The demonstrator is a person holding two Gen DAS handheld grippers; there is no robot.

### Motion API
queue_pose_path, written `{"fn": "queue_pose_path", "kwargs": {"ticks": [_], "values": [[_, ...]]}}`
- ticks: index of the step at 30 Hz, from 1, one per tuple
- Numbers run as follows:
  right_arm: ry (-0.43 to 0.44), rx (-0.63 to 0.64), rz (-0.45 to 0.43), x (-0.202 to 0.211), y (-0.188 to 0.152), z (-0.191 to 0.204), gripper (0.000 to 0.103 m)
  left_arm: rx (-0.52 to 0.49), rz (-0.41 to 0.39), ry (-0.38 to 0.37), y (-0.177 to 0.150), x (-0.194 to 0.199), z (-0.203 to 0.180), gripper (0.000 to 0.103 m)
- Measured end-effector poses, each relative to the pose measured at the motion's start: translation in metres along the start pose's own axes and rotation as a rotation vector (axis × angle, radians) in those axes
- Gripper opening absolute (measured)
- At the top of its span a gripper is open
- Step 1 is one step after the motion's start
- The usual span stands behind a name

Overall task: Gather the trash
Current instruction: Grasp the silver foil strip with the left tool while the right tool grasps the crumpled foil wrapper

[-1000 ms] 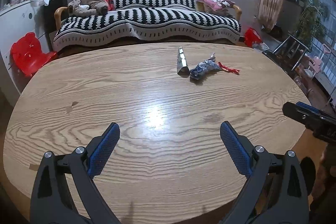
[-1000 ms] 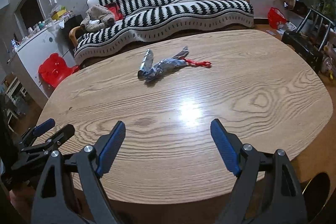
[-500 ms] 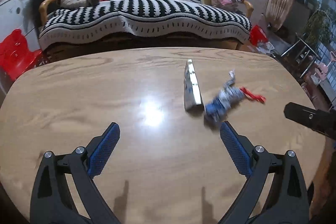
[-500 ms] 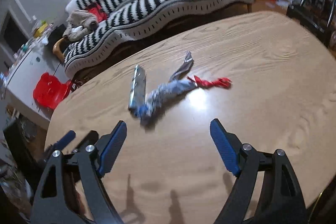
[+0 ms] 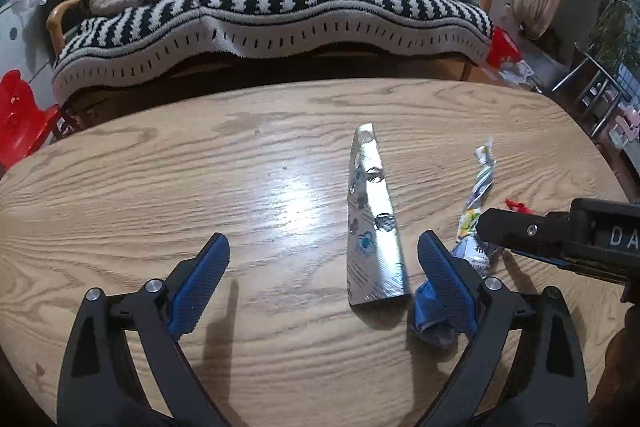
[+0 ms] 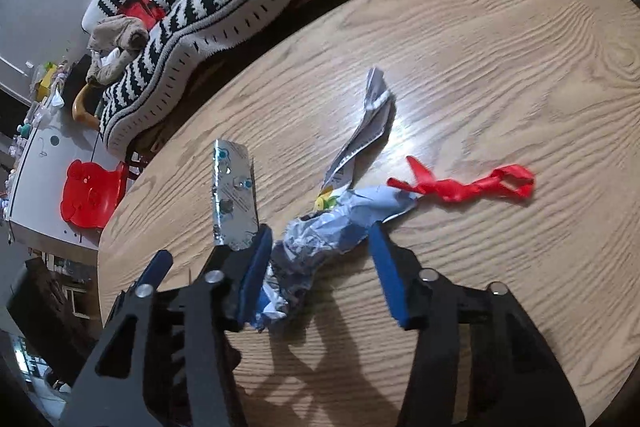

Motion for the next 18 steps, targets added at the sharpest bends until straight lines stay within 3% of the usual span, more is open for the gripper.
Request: {"fn": "queue_pose_path", "kwargs": {"ticks": [3,6,7,8,12,18], "values": [[-0.001,0.011,-0.002,-0.005,0.0,0.005,0.04,0.007,0.018,-0.018,-0.001,-0.008,0.001,0.074],[-0.001,0.034,-0.011,-0.002,0.0,0.008,0.033,-0.024,0.027,-0.022,-0.004,-0.01,-0.002,0.05],[-0.004,0.044,-0.015,-0.002,0.0,0.009,0.032,-0.037,0.034,-0.027,-0.006,-0.009,-0.003,0.033],[-0.006,0.058,-0.02,0.001,-0.002,0.009,0.03,-0.04,0.037,-0.027,-0.007,-0.009,-0.003,0.028],[-0.017,0.112,-0.043,0.015,-0.011,0.013,0.029,-0.06,0.018,-0.007,-0.012,0.007,-0.001,0.023],[-0.034,0.214,-0.085,0.066,-0.048,0.023,0.029,-0.033,-0.012,-0.025,-0.035,0.074,0.006,0.022]]}}
Point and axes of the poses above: each gripper's, at about its wrist camera, not at the fingertips, and x roughly against the way its jaws point, z to its left, y to its top, the point moved 6 cm from there along -x, roughly the way its jaws point, and after that the axes turned 13 degrees about x, right-handed, at the moved point
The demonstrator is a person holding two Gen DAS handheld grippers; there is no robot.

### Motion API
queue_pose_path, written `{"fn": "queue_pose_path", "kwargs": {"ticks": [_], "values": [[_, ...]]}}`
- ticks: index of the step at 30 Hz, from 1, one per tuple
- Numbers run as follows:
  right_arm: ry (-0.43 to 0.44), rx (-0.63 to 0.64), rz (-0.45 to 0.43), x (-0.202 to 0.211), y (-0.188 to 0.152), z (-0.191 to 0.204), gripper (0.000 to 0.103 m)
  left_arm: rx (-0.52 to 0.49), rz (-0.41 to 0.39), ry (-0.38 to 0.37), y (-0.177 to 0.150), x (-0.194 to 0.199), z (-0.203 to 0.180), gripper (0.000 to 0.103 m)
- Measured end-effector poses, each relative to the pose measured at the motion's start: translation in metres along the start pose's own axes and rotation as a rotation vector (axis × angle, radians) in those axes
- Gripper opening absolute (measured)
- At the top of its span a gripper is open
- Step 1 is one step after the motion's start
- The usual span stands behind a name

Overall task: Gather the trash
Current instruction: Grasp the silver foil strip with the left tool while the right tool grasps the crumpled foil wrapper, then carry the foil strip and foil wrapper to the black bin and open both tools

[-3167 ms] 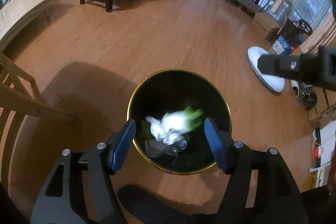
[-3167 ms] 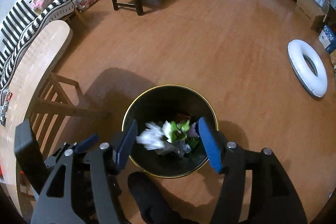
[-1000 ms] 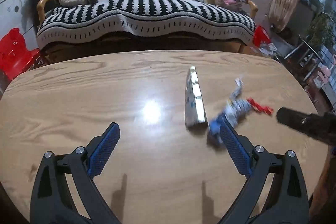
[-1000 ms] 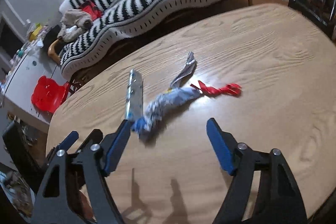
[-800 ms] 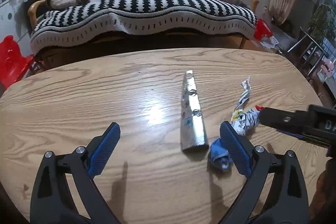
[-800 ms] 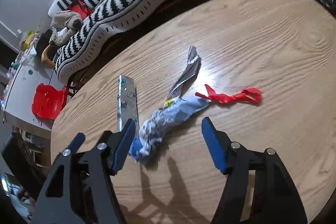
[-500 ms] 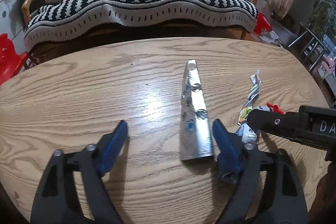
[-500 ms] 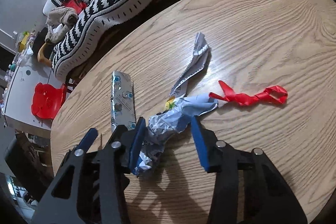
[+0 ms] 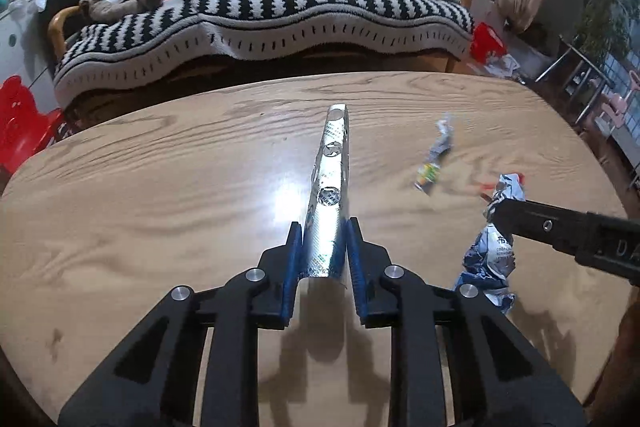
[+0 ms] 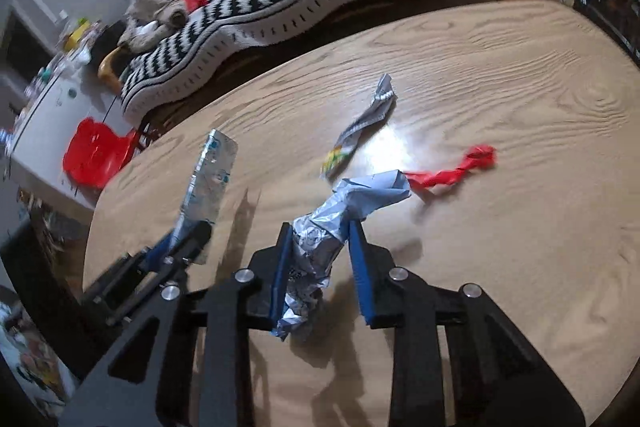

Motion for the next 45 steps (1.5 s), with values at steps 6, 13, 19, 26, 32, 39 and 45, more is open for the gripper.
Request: {"fn": "queue_pose_path", "kwargs": {"ticks": [6,13,19,26,32,39,45], "values": [[-0.033,0.131,-0.066,0.077,-0.067,0.023,0.029,-0.013,-0.029,0.026,-0.054,0.08,0.0,0.022],[-0.132,0.25,-0.125,0.148,-0.152,0.033,0.029,-0.047,-0.063,0.011,-0.12,0.161,-0.011,0.022],[-0.141,0.236,-0.157,0.175,-0.181,0.023,0.029,-0.023,-0.042,-0.027,-0.152,0.175,-0.015,0.022],[-0.154,0.209,-0.187,0.193,-0.184,0.002,0.029,-0.048,-0.052,-0.031,-0.158,0.169,-0.032,0.022],[-0.205,0.175,-0.21,0.215,-0.186,-0.033,0.029,-0.063,-0.049,-0.072,-0.157,0.158,-0.059,0.022],[-0.296,0.09,-0.225,0.258,-0.213,-0.109,0.029,-0.135,-0.053,-0.153,-0.168,0.152,-0.131,0.022],[-0.393,-0.035,-0.214,0.298,-0.267,-0.195,0.029,-0.197,-0.028,-0.257,-0.193,0.15,-0.209,0.022]]}}
Point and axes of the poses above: each gripper's, at about its wrist camera, not at the fingertips, and x roughly against the way its jaws point, z to its left, y to its top, the point moved 6 cm from there along -x, roughly the way its jaws point, and after that the axes turned 13 degrees about x, right-handed, at the moved point
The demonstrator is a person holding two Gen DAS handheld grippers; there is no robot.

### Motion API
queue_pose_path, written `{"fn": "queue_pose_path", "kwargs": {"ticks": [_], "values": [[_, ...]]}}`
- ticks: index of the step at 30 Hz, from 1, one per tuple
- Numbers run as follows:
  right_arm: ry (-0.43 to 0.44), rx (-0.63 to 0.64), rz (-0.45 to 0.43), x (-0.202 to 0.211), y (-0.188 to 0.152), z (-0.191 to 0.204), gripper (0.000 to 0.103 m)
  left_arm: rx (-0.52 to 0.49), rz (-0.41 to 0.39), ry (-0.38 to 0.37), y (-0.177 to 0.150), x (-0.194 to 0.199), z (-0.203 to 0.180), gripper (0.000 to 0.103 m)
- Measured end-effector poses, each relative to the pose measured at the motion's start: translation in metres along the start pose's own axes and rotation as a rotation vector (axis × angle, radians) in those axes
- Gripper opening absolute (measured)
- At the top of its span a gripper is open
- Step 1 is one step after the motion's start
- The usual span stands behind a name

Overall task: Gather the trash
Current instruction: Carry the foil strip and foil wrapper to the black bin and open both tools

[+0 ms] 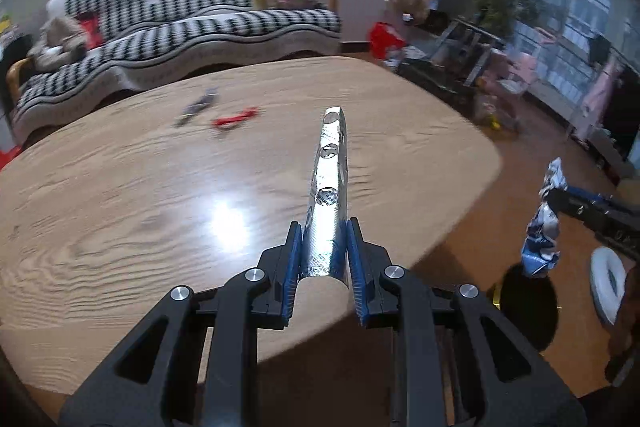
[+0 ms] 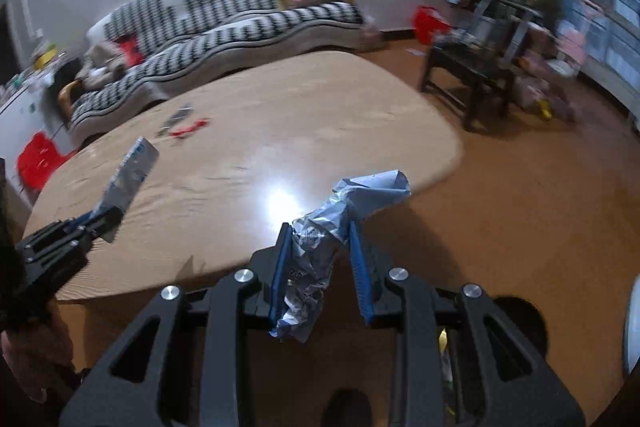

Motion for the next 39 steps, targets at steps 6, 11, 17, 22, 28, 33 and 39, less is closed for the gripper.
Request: {"fn": "queue_pose_path", "kwargs": {"ticks": [6,11,17,22,28,33,39], "values": [[-0.111,-0.129,0.034,0.023,-0.057,-0.096,0.029,-0.132,0.049,-0.128,-0.037,-0.016,-0.094,0.022],[-0.181,-0.232,0.085,0.037,-0.106,-0.155,0.029,-0.207,0.155,-0.281,-0.087,-0.036,-0.174,0.022],[-0.231,-0.327,0.155,0.043,-0.147,-0.197,0.029,-0.269,0.289,-0.41,-0.146,-0.06,-0.244,0.023],[-0.262,-0.361,0.175,0.045,-0.162,-0.217,0.029,-0.323,0.341,-0.443,-0.179,-0.073,-0.277,0.023],[-0.263,-0.385,0.186,0.044,-0.169,-0.228,0.03,-0.326,0.383,-0.449,-0.188,-0.091,-0.29,0.023],[-0.266,-0.397,0.195,0.042,-0.167,-0.229,0.03,-0.325,0.408,-0.45,-0.191,-0.105,-0.296,0.023],[-0.313,-0.412,0.234,0.032,-0.17,-0.233,0.043,-0.313,0.443,-0.475,-0.198,-0.129,-0.311,0.038]]}}
Point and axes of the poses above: each gripper's, at about its wrist camera, not at the fingertips, and x roughly against the way its jaws point, z to its left, y to its top, the point moved 6 cm from there along -x, roughly the way its jaws point, and after that the axes turned 13 degrees about x, right-handed, at the moved point
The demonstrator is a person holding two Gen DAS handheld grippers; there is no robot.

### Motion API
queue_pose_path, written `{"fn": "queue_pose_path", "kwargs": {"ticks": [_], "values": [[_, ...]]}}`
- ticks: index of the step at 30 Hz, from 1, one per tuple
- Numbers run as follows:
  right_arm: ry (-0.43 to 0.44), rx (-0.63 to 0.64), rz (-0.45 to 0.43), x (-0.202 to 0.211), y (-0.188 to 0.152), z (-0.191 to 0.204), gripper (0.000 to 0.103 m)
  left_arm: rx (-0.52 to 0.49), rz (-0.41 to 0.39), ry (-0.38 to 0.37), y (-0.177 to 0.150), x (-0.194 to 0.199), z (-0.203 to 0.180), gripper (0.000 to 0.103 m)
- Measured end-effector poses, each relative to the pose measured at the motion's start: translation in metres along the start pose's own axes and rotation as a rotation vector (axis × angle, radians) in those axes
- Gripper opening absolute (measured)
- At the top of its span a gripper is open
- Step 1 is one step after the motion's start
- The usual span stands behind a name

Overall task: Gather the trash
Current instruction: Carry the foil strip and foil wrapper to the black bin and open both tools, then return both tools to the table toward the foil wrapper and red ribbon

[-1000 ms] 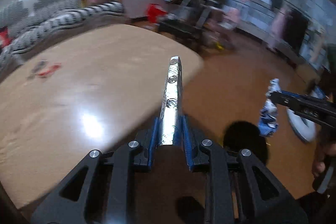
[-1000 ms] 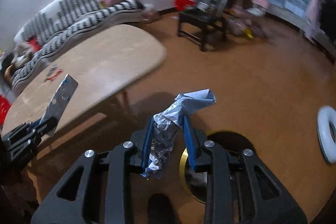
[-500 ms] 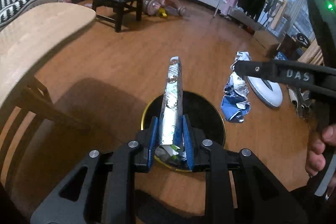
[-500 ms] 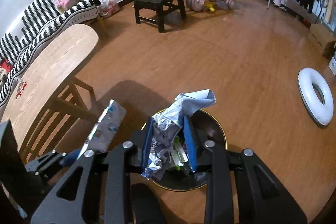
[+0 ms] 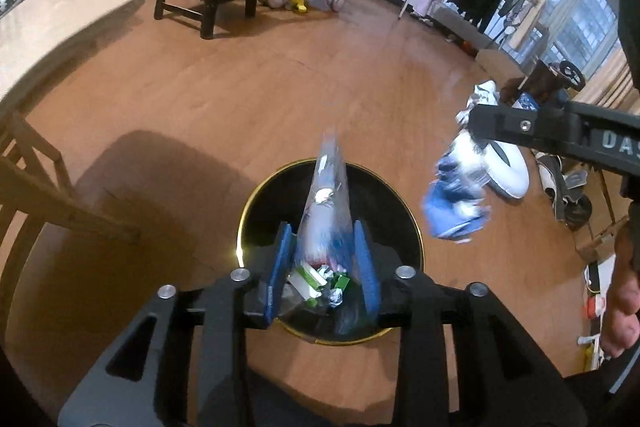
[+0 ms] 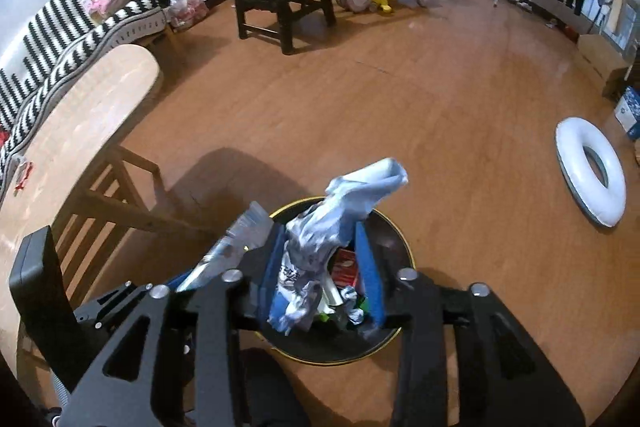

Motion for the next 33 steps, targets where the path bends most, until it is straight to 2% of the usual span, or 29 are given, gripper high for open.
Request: {"fn": "queue_pose_path", "kwargs": {"ticks": [1,5,9,11,13,16,21,25,29,33], "values": [[-0.002,-0.007,0.003,-0.001,-0.001,-0.001,0.046,-0.001,0.003,0.002,-0.002,-0.004,0.0,0.046],[-0.002,-0.021,0.005,-0.002,-0.002,-0.003,0.051,-0.01,0.025,0.009,-0.006,-0.014,0.0,0.055],[0.01,0.003,-0.023,0.003,0.006,0.011,0.058,-0.015,0.001,0.019,-0.005,-0.003,0.002,0.071],[0.05,0.024,-0.065,0.011,0.014,0.027,0.059,-0.008,-0.032,0.029,-0.001,0.015,0.009,0.079],[0.091,0.045,-0.111,0.021,0.024,0.044,0.065,0.007,-0.077,0.047,0.004,0.041,0.023,0.088],[0.159,0.099,-0.181,0.04,0.037,0.079,0.071,0.027,-0.143,0.089,0.008,0.087,0.056,0.091],[0.284,0.197,-0.235,0.065,0.056,0.161,0.073,0.099,-0.249,0.235,0.014,0.176,0.133,0.092],[0.37,0.313,-0.256,0.084,0.063,0.253,0.074,0.198,-0.366,0.35,0.01,0.265,0.201,0.094],[0.45,0.435,-0.262,0.099,0.055,0.348,0.075,0.296,-0.439,0.444,-0.011,0.336,0.262,0.094],[0.514,0.522,-0.262,0.114,0.043,0.422,0.076,0.339,-0.471,0.525,-0.039,0.386,0.304,0.094]]}}
Point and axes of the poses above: each gripper's, at about its wrist camera, not at the fingertips, and x roughly against the way its jaws point, z to its left, y to its top, the point moved 6 cm from there along -x, roughly the way its jaws point, and after that the axes turned 13 degrees about x, right-handed, at the moved point
